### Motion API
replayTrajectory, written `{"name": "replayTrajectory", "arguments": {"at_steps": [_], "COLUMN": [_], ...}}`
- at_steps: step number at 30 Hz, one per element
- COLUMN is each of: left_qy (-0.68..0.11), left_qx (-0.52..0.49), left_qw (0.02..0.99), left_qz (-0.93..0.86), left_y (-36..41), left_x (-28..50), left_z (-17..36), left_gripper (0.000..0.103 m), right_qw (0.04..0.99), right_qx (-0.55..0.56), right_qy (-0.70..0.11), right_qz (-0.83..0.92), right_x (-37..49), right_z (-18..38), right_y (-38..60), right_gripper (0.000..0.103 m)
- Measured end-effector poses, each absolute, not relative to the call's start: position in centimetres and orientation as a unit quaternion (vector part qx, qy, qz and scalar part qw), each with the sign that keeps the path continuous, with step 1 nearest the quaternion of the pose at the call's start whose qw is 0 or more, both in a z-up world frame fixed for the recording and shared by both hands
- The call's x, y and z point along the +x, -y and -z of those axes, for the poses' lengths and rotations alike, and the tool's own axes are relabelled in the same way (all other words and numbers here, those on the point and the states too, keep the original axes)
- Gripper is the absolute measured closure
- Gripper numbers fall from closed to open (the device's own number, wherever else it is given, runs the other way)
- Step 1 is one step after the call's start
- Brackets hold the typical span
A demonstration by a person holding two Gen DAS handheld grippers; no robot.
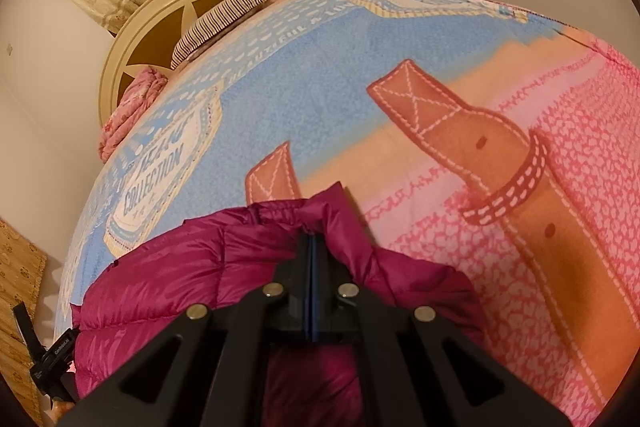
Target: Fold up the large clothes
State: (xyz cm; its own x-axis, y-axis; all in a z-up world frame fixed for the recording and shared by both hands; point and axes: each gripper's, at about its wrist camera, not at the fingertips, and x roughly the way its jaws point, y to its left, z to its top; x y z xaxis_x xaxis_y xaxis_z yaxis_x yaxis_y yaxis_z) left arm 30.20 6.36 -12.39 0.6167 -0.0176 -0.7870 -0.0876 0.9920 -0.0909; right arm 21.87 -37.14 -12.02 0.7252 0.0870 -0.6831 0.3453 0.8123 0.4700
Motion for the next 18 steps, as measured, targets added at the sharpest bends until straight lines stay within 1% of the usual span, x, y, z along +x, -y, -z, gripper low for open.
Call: {"name": "replayTrajectory", "arguments": {"at_steps": [4,5,6,9,12,14,18], "left_qy": [-0.463,-0.468,-0.459,-0.42,-0.391,-0.38,-0.361], "left_qx": [-0.059,-0.06,-0.066,-0.076,-0.077,-0.092,-0.118], "left_qw": [0.885,0.881,0.885,0.901,0.913,0.916,0.922], "left_qz": [0.002,0.02,0.04,0.079,0.085,0.086,0.079], "left_y": [-6.7,-7.0,-7.3,-9.1,-10.7,-11.6,-12.8], "left_x": [30.6,30.2,29.4,25.9,21.5,18.6,13.4], "left_z": [11.6,11.0,10.0,7.3,5.5,5.3,5.9], "left_gripper": [0.007,0.007,0.007,0.007,0.007,0.007,0.007], "right_qw": [0.883,0.884,0.89,0.925,0.939,0.94,0.931], "right_qx": [0.283,0.271,0.257,0.21,0.172,0.152,0.14], "right_qy": [-0.367,-0.373,-0.368,-0.312,-0.299,-0.305,-0.326], "right_qz": [0.08,0.082,0.08,0.061,0.006,-0.027,-0.083], "right_x": [21.8,21.7,21.2,18.0,15.5,14.6,14.0], "right_z": [11.4,10.8,9.7,5.5,2.8,2.5,3.9], "right_y": [36.7,36.4,35.9,33.5,29.2,26.0,19.2], "right_gripper": [0.103,0.1,0.09,0.09,0.09,0.09,0.09]}}
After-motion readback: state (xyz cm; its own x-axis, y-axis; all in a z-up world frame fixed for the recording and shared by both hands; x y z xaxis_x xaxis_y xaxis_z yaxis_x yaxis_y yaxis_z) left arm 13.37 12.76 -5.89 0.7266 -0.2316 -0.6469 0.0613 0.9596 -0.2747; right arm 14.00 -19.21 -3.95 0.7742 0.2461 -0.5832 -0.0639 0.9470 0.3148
